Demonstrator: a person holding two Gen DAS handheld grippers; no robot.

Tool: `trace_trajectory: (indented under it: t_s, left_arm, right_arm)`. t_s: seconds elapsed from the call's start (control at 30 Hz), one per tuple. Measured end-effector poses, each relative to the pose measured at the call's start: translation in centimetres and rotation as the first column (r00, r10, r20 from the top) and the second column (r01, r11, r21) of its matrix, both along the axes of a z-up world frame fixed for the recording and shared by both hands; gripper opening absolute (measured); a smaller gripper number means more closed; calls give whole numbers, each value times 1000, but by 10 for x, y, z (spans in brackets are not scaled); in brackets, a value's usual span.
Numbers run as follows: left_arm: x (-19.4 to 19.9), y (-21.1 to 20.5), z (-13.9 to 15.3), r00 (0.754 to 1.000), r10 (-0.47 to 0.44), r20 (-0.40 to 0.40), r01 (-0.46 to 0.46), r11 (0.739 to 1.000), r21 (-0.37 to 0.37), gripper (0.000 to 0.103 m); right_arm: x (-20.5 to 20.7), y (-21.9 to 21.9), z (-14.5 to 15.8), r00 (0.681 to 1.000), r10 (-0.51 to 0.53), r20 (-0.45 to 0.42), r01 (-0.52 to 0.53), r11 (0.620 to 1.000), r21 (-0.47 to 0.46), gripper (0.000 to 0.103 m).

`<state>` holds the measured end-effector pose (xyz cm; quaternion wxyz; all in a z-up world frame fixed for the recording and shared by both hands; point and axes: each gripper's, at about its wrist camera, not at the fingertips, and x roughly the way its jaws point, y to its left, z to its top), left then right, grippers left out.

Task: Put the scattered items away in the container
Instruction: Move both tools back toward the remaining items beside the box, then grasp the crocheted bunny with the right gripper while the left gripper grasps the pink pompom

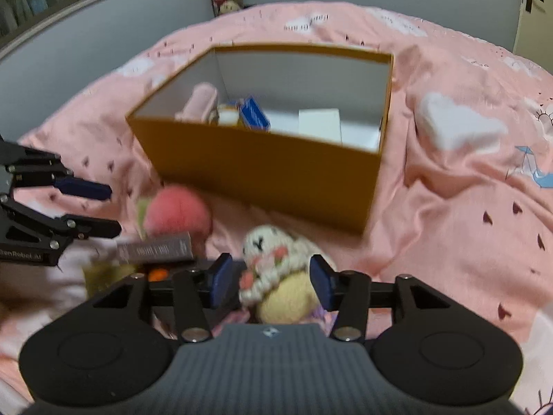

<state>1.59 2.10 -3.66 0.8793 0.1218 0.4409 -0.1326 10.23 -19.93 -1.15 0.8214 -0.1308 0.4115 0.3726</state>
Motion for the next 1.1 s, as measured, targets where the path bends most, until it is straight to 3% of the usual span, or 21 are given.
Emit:
trace_trajectory:
  t_s: [0.13, 0.23, 0.47, 0.67, 0.97, 1.1]
  left_arm:
    - [8, 7, -9, 999, 50, -18, -50, 999, 3, 51]
    - [20, 15, -14, 995, 97, -38, -98, 995, -13, 57]
    - [50, 23, -36, 982, 130, -139, -142, 987, -79, 59]
    - [69, 27, -51, 966, 161, -204, -185, 977, -104, 60]
    - [83, 24, -71, 953, 192, -234, -215, 973, -77, 60]
    - [79, 26, -73, 952, 202, -230, -229, 969, -96, 50]
  right_arm:
    - [-1, 3, -10, 1000, 3, 14, -3, 999, -52, 57]
    - [3, 7, -17, 1000, 5, 5, -4, 998, -68, 62]
    - [13, 22, -29, 999, 33, -20, -35, 995, -95, 65]
    - [18, 38, -45, 998, 69, -1, -68, 982, -174, 71]
    - [35, 41, -55, 996, 71, -52, -80, 974, -212, 70]
    - [37, 36, -58, 996, 38, -82, -52, 984, -172, 62]
